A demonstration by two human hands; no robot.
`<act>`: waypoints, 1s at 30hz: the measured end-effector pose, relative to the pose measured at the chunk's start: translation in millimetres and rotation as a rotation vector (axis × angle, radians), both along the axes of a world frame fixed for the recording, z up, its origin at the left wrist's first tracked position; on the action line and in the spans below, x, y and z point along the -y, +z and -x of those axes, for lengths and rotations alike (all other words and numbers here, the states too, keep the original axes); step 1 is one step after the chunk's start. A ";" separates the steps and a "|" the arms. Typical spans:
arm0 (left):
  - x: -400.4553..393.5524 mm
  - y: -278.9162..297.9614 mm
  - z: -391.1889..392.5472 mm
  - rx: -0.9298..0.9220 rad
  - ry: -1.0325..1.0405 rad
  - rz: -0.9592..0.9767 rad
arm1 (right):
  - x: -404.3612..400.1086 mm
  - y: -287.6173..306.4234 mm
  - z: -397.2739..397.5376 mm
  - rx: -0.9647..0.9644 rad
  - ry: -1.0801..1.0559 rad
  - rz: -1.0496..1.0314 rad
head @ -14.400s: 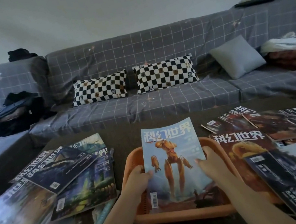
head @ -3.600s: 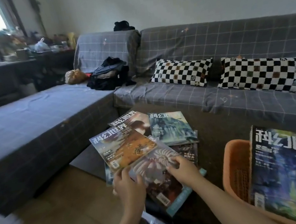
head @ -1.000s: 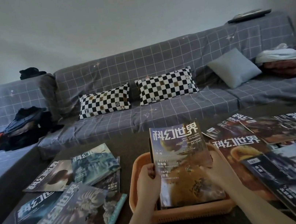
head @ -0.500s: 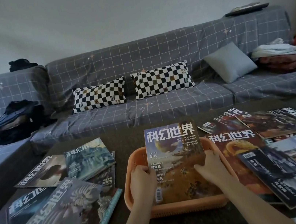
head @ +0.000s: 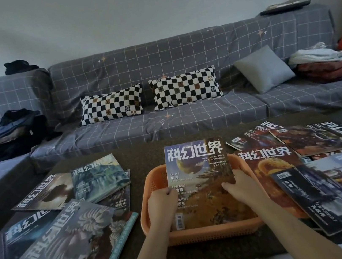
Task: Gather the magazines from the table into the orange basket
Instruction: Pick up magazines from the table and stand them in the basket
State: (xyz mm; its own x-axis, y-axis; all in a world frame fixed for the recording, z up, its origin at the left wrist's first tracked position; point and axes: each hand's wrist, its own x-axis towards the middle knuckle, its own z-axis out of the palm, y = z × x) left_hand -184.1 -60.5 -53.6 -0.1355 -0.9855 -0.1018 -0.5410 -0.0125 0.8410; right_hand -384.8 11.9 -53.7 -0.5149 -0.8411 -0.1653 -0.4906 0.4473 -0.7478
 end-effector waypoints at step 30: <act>-13.1 -2.0 -162.7 -0.125 0.401 0.206 | 54.5 24.4 -200.2 0.163 0.452 0.341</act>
